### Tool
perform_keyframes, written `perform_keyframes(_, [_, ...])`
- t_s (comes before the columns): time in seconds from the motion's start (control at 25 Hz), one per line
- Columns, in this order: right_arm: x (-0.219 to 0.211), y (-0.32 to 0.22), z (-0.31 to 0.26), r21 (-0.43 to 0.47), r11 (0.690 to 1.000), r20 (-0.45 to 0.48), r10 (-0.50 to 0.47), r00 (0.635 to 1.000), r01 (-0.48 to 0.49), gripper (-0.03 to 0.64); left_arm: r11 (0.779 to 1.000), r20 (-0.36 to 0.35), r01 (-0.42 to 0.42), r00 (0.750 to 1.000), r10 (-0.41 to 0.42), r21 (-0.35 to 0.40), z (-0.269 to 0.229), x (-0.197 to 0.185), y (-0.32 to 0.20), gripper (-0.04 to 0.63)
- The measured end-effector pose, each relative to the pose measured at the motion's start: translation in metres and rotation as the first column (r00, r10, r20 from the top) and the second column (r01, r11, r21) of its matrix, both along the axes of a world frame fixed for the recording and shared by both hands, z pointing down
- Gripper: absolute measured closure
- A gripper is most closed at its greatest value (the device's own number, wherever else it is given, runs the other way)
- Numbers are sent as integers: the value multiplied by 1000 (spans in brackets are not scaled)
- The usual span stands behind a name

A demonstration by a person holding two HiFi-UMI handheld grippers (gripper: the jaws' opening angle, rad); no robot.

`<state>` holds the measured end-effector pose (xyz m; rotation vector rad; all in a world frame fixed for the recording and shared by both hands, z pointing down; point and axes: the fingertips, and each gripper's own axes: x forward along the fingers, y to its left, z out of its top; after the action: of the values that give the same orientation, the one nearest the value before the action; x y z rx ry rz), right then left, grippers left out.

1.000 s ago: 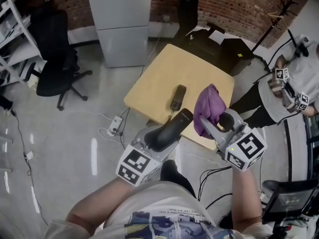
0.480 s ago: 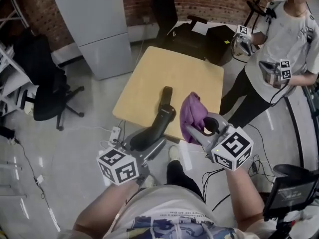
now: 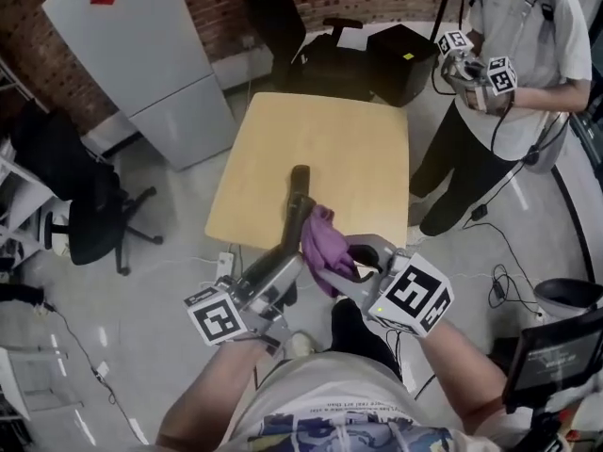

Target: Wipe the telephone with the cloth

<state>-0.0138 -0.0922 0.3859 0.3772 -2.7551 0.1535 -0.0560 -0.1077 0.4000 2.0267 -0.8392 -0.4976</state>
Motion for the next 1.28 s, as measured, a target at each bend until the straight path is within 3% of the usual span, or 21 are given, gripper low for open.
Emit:
perform_keyframes(0.24, [-12,25,6,-37,998,7,-51,999,51,509,1000,-102,-2,995,3,6,-10,-5,-7,340])
perform_keyframes(0.36, [-13,36,9,-44,995,5,-87,996,87,509,1000,-192,-11,981,10,-4,-15,-1,-10,339])
perform_keyframes(0.48, [-12,40,10,-45,994,10,-104,995,104,509,999,-237,-35,971,35,0,-20,0,-15,339])
perform_keyframes(0.88, [10,-20,-2,0,999,12,45,999,-45,509,997,-304,-73,950,73,10,-26,8,-12,341])
perform_keyframes(1.28, [-9,-7,-3,-19,1000,1,-13,1000,13,509,997,-362,-78,929,75,6,-32,5,-11,339])
